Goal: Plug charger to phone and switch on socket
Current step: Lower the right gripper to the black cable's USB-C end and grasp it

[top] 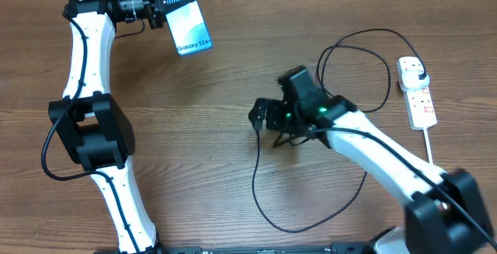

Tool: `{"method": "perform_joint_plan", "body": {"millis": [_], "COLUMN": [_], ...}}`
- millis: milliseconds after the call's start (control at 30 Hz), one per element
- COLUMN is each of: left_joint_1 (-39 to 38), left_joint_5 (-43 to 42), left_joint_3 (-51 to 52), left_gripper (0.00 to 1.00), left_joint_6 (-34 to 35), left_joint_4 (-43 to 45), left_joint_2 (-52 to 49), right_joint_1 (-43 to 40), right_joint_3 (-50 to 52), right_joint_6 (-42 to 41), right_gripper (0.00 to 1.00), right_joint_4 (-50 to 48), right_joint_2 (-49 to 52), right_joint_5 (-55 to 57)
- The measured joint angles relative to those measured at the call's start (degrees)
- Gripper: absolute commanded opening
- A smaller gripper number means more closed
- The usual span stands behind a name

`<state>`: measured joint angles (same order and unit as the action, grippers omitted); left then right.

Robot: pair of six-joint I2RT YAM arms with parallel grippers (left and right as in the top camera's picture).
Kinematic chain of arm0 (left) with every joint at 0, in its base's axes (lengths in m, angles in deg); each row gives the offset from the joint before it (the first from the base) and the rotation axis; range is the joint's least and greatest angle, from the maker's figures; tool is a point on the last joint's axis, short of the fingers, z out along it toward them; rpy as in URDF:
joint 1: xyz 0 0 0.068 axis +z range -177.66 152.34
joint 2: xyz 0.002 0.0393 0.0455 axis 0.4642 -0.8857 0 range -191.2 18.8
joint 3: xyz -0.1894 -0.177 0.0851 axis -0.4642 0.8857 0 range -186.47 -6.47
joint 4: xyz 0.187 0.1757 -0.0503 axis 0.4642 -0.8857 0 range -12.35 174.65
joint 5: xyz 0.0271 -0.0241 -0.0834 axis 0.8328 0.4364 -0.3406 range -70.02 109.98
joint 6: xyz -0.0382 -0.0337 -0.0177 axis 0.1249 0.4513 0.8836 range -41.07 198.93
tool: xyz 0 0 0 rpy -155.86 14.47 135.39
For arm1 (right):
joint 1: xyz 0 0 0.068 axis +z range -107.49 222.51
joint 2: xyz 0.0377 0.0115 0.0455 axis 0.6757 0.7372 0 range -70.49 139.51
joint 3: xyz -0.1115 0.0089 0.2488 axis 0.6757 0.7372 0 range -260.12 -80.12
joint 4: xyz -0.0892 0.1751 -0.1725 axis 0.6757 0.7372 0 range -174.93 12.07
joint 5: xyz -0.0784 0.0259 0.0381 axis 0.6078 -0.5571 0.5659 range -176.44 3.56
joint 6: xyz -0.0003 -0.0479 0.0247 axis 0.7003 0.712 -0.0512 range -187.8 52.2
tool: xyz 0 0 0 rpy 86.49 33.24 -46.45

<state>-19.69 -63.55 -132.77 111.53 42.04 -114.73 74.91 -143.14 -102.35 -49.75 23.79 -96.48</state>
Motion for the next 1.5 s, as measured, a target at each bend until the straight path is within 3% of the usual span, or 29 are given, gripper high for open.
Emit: {"method": "perform_joint_plan", "body": {"millis": [167,567,633,667,700,800,867,933,967,1233,1400,1500], "left_joint_1": [0.0,0.0,0.0,0.0,0.0,0.0,0.0,0.0,0.0,0.0,0.0,0.0], "left_joint_5": [0.0,0.6,0.9,0.9,0.9,1.0,1.0,1.1,1.1,1.1,1.1,1.0], "left_joint_3": [0.0,0.0,0.0,0.0,0.0,0.0,0.0,0.0,0.0,0.0,0.0,0.0], "left_gripper": [0.04,0.04,0.04,0.04,0.04,0.04,0.04,0.04,0.04,0.04,0.04,0.04], "left_joint_6": [0.0,0.0,0.0,0.0,0.0,0.0,0.0,0.0,0.0,0.0,0.0,0.0], "left_joint_4": [0.0,0.0,0.0,0.0,0.0,-0.1,-0.1,-0.1,-0.1,-0.2,-0.2,-0.2], "left_joint_2": [0.0,0.0,0.0,0.0,0.0,0.0,0.0,0.0,0.0,0.0,0.0,0.0], "right_joint_1": [2.2,2.9,4.0,4.9,5.3,5.6,5.6,5.6,5.6,5.6,5.5,3.3], "right_joint_3": [-9.1,-11.8,-12.0,-12.3,-12.4,-12.6,-12.8,-12.8,-12.8,-12.8,-12.8,-15.0], "right_joint_6": [3.1,10.0,10.6,11.0,11.0,11.1,11.4,11.4,11.3,10.8,10.6,10.6], "right_gripper": [0.99,0.91,0.85,0.73,0.69,0.44,0.38,0.18,0.14,0.04,0.04,0.04], "right_joint_4": [8.7,9.4,8.5,8.0,7.9,7.7,7.4,7.2,6.9,4.0,3.0,3.4], "right_joint_2": [11.4,19.2,19.5,19.8,19.8,20.2,20.7,20.8,20.9,21.5,21.6,22.2], "right_joint_5": [3.8,5.6,6.0,6.2,6.2,6.2,6.1,6.0,5.9,5.9,4.9,-4.0]}}
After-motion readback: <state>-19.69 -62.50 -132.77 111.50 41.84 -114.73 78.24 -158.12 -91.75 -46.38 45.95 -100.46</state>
